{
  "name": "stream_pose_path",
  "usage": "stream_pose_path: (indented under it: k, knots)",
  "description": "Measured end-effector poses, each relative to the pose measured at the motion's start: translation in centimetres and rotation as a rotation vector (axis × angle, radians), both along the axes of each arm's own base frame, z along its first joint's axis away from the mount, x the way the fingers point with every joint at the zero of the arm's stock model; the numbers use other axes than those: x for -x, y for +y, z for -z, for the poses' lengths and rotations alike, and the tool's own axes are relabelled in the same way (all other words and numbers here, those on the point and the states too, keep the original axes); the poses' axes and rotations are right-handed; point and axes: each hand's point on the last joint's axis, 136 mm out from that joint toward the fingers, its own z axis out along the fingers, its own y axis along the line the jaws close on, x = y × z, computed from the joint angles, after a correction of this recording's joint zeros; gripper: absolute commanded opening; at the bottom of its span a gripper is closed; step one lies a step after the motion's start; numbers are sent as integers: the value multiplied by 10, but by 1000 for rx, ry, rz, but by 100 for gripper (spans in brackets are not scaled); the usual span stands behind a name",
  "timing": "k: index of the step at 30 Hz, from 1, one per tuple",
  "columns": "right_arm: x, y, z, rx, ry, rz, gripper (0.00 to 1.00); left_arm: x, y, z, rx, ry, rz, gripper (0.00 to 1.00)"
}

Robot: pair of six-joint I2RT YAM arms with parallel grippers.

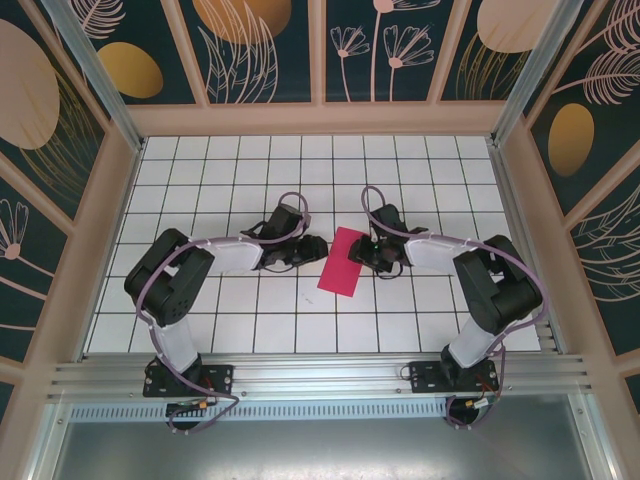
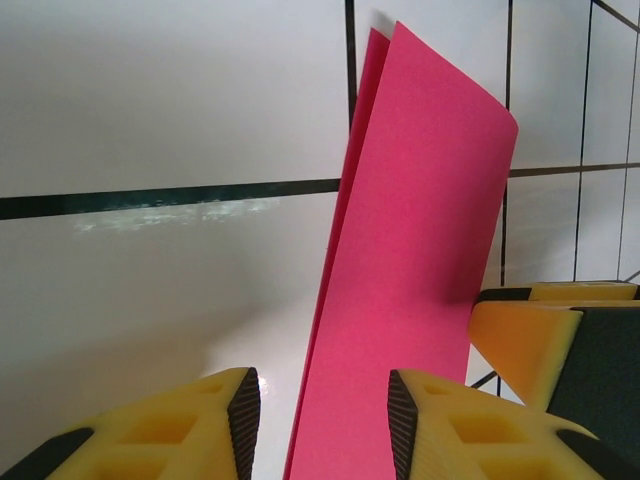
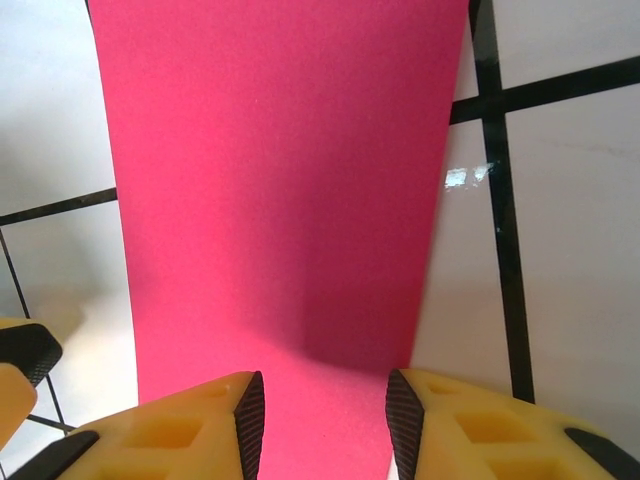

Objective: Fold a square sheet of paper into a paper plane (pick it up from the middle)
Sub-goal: Fold the triangle a second time at the center of the table.

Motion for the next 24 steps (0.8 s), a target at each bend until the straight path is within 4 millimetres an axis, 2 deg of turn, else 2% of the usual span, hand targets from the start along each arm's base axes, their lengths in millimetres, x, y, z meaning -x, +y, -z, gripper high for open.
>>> stream_pose_path:
  k: [7, 14, 24]
  knots:
    - [0, -2, -1, -70, -8, 15, 39, 6, -2, 11, -8, 41, 30, 41]
    - [0, -3, -1, -97, -5, 17, 37, 2, -12, 9, 14, 51, 61, 40]
    - [0, -4, -1, -99, -3, 19, 35, 9, -22, 11, 42, 82, 107, 35]
